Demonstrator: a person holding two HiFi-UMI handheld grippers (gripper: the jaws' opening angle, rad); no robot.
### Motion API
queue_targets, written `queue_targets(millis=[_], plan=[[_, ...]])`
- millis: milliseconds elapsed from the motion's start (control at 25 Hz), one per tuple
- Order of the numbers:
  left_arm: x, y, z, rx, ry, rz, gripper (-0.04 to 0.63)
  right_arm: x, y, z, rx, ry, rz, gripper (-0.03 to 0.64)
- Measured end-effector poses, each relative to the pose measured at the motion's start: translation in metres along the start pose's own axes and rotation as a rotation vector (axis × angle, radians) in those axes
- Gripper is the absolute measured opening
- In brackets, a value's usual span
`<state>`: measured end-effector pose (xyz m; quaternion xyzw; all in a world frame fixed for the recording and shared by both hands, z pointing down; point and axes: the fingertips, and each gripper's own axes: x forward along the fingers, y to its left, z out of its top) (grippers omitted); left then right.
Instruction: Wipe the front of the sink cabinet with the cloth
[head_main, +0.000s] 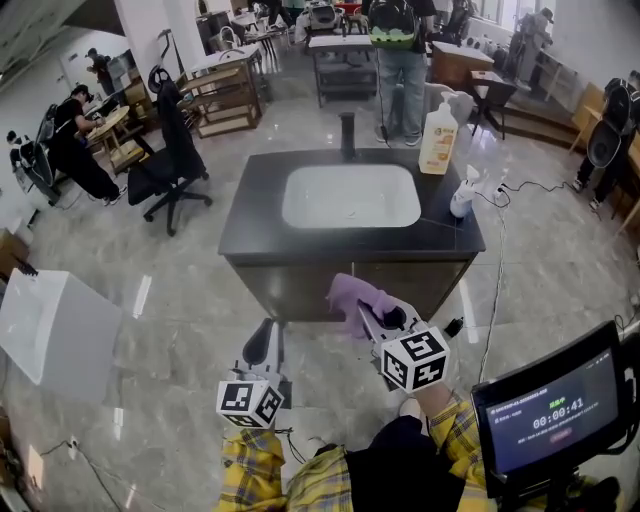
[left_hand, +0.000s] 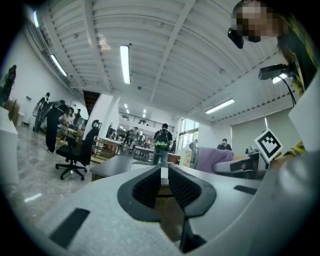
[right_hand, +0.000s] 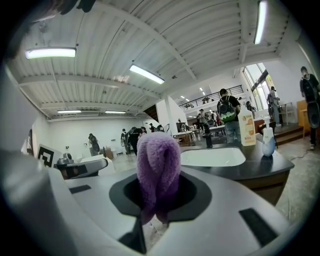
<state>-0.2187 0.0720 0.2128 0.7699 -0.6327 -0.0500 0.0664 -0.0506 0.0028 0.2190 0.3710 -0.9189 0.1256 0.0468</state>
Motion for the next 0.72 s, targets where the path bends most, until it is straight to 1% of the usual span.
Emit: queue_targets(millis=[160, 400, 720], plan=[[-0.001, 0.001, -0.001, -0.018, -0.018, 0.027, 0.038, 0.002, 0.001, -0.003, -0.004, 0.015, 0.027, 0.066], [-0.004, 0.001, 0.001, -0.024, -0.018, 0.031, 0.038, 0.004, 0.012, -0.008, -0.011, 0.038, 0.064, 0.066], [-0.001, 0.000, -0.004, -0.049, -0.022, 0.048, 0.038, 0.005, 0.004, -0.011, -0.004, 0.046, 0.067, 0.066]])
